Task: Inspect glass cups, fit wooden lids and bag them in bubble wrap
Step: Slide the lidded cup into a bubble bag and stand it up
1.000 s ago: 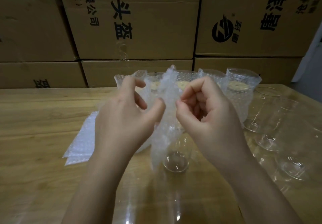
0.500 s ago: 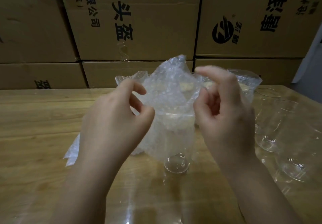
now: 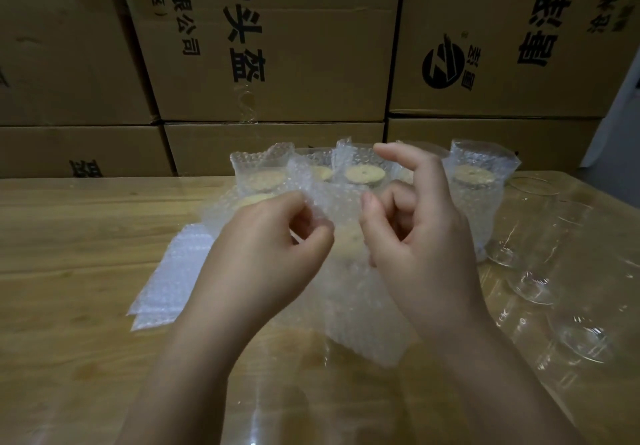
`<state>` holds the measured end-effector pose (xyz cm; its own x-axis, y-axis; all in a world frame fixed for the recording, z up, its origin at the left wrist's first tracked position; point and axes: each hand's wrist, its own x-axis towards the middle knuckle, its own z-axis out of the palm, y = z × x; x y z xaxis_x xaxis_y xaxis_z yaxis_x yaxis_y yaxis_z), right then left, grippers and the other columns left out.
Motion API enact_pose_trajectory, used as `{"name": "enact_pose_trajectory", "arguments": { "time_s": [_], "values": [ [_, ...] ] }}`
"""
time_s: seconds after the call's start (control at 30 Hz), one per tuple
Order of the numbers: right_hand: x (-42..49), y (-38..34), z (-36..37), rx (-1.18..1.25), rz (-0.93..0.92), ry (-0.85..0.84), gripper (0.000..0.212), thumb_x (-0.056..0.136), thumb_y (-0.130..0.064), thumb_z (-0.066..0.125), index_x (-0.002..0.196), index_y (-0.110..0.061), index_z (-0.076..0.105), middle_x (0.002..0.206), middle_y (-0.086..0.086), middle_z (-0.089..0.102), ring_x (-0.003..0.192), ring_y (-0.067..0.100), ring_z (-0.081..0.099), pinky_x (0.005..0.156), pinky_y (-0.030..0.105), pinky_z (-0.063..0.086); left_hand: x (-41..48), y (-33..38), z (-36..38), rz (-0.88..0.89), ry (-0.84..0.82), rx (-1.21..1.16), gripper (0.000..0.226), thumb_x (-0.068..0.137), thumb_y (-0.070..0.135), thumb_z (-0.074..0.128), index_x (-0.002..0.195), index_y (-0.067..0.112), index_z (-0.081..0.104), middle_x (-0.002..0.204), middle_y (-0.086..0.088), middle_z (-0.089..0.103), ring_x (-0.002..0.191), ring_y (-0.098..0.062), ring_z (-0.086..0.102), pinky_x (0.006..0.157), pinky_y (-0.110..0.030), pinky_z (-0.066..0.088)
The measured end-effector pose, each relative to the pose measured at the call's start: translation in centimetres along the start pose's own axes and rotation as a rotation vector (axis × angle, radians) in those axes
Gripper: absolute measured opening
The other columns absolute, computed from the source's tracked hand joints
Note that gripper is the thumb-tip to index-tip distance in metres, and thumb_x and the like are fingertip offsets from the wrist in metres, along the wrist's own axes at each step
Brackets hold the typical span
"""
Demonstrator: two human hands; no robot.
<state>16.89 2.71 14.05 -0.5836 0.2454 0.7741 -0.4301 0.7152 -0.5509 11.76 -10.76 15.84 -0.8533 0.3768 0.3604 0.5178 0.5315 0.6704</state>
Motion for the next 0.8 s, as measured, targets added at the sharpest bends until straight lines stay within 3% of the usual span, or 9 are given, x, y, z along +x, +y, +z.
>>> {"name": "enact_pose_trajectory", "arguments": {
  "time_s": [0.1,0.23,0.3,0.37,0.47,0.57,0.67,0.73,0.8],
  "values": [
    [0.2,-0.2,-0.6,0.068,0.128,0.003,0.036,0.092,-0.01,0.049,0.121,-0.032,0.046,0.054,0.008,0.052,0.045,0.02,0.049,0.046,0.041,0.045,-0.2,-0.2,-0.7,-0.004,-0.001,0.004,0.009,0.077,0.037,0.056,0.072,0.03,0.059,0.073,0.017,0.065,0.067,-0.008,0.063,0.067,-0.045,0.055],
    [0.9,0.5,-1.9,0.291,0.406,-0.006,0.034,0.089,-0.014,0.048,0.108,-0.042,0.048,0.048,-0.002,0.054,0.039,0.01,0.045,0.039,0.023,0.041,-0.5,-0.8,-2.5,-0.023,0.072,0.037,0.007,0.073,0.04,0.056,0.073,0.034,0.059,0.075,0.026,0.06,0.055,-0.008,0.053,0.059,-0.044,0.052],
    [1.2,0.9,-2.3,0.249,0.439,-0.038,0.035,0.088,-0.016,0.048,0.106,-0.045,0.046,0.047,-0.005,0.052,0.042,0.009,0.044,0.043,0.03,0.043,-0.6,-1.0,-3.2,-0.023,0.148,0.035,0.007,0.073,0.039,0.058,0.072,0.033,0.06,0.074,0.026,0.061,0.055,-0.007,0.054,0.055,-0.04,0.049],
    [1.2,0.8,-2.3,0.165,0.405,-0.079,0.038,0.086,-0.017,0.05,0.113,-0.043,0.043,0.053,-0.005,0.05,0.05,0.016,0.049,0.054,0.041,0.049,-0.6,-1.0,-3.4,-0.016,0.221,0.028,0.005,0.076,0.035,0.061,0.072,0.031,0.06,0.071,0.021,0.061,0.057,-0.007,0.055,0.056,-0.039,0.049],
    [0.8,0.1,-1.8,0.185,0.224,-0.023,0.043,0.087,-0.015,0.059,0.123,-0.034,0.046,0.079,-0.009,0.056,0.075,0.006,0.058,0.068,0.021,0.05,-0.6,-0.6,-2.9,0.025,0.28,0.02,0.008,0.078,0.032,0.061,0.071,0.03,0.06,0.074,0.023,0.061,0.06,-0.006,0.055,0.054,-0.035,0.046],
    [0.5,-1.8,-1.5,0.119,-0.099,0.05,0.036,0.088,-0.007,0.06,0.121,-0.019,0.054,0.097,-0.001,0.053,0.09,0.011,0.057,0.08,0.018,0.049,-0.8,0.3,-1.7,0.094,0.272,0.015,0.011,0.079,0.034,0.058,0.07,0.028,0.059,0.07,0.017,0.061,0.062,-0.005,0.055,0.052,-0.031,0.043],
    [-0.2,-2.8,-1.0,0.015,-0.354,-0.018,0.025,0.09,0.0,0.055,0.113,-0.005,0.061,0.101,0.007,0.053,0.09,0.01,0.055,0.08,0.017,0.048,-0.9,0.9,-0.7,0.166,0.234,0.023,0.012,0.079,0.034,0.054,0.074,0.027,0.061,0.06,0.012,0.057,0.06,-0.007,0.053,0.055,-0.033,0.044],
    [-0.4,-2.7,-0.4,-0.059,-0.289,-0.079,0.02,0.093,-0.003,0.052,0.11,-0.008,0.062,0.103,0.005,0.053,0.085,0.01,0.057,0.073,0.02,0.051,-0.9,1.0,-0.3,0.183,0.239,0.012,0.012,0.079,0.035,0.052,0.077,0.028,0.062,0.063,0.015,0.057,0.063,-0.005,0.054,0.056,-0.032,0.046],
    [-0.3,-2.4,-0.2,-0.129,-0.093,-0.132,0.018,0.097,-0.011,0.045,0.109,-0.016,0.057,0.104,-0.002,0.053,0.082,0.009,0.059,0.068,0.027,0.051,-0.9,1.1,-0.1,0.19,0.295,0.023,0.013,0.082,0.036,0.053,0.082,0.028,0.063,0.069,0.017,0.059,0.066,-0.002,0.056,0.059,-0.034,0.049]
  ]
}}
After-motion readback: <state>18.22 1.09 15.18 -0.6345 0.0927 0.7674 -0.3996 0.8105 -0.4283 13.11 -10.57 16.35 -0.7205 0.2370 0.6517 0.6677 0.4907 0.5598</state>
